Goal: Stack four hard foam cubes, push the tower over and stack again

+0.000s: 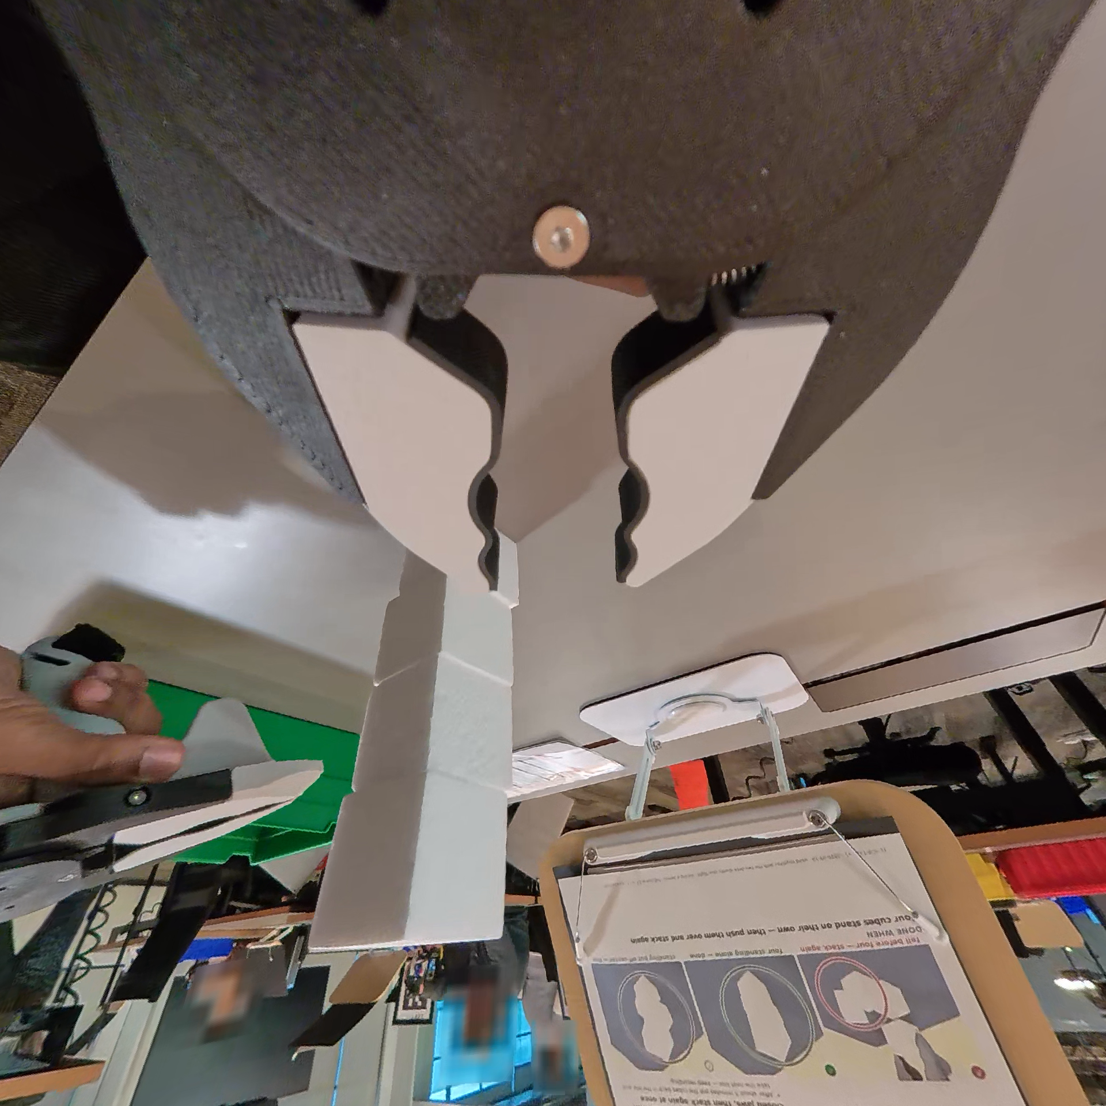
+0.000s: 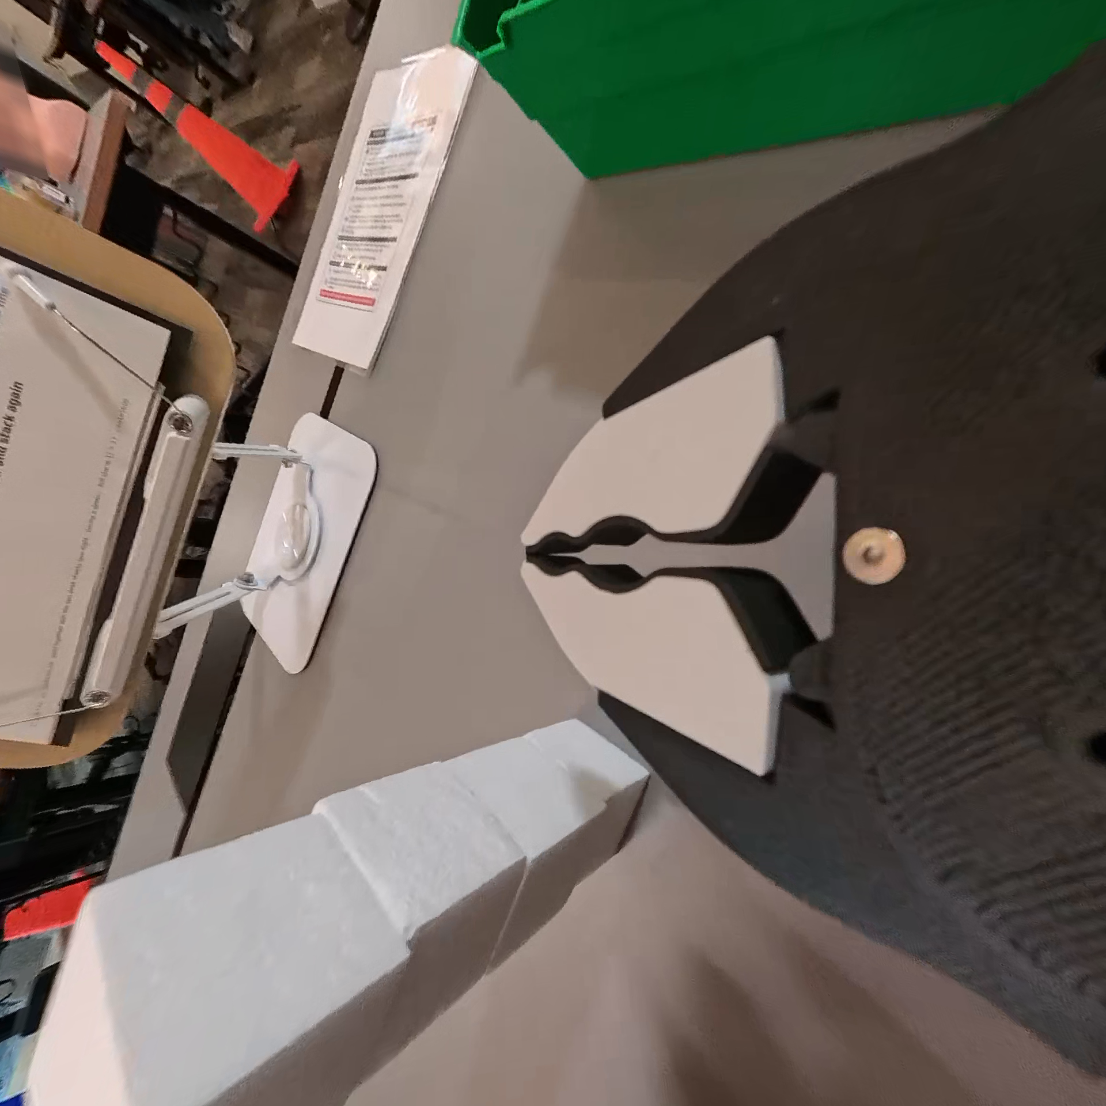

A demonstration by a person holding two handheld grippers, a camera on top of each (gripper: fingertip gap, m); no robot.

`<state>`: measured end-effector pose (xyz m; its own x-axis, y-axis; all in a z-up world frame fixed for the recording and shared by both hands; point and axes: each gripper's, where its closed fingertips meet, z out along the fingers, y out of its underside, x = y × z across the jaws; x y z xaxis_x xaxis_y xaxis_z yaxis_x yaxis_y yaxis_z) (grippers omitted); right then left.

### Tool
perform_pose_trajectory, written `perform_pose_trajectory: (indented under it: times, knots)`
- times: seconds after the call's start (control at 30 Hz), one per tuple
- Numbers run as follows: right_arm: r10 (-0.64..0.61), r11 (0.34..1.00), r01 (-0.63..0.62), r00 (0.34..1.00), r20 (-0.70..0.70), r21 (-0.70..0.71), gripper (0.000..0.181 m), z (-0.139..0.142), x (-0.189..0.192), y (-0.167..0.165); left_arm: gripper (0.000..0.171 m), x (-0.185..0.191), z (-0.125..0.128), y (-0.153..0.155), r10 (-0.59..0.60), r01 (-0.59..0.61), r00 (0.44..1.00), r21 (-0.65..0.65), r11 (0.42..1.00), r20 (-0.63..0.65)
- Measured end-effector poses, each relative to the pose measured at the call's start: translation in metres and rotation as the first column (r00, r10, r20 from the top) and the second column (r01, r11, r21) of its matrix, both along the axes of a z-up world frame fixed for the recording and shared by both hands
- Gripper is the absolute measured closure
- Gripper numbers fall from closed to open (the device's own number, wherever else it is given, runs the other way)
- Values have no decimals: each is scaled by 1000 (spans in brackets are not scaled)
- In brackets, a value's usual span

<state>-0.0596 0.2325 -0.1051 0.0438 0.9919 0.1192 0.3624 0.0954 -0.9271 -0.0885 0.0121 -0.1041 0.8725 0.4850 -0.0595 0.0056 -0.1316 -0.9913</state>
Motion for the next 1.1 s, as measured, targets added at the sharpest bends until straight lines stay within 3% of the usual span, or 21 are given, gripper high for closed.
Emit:
perform_pose_trajectory:
  times: [0.2,0.37,0.8,1.1]
  knots:
    - [-11,988,12,1000,11,-153,181,-8,-2,1,137,-2,7,-4,7,-8,1000,36,999,10]
    - [-110,985,106,994,-25,-139,181,-11,-9,12,138,-1,9,-4,-9,7,999,54,998,33]
    - [-168,979,159,984,-61,-125,181,-10,-13,15,137,1,8,-2,-29,25,998,65,998,58]
    - [-157,956,145,987,-25,-256,181,-8,-10,13,136,1,6,-1,-32,28,998,55,998,62]
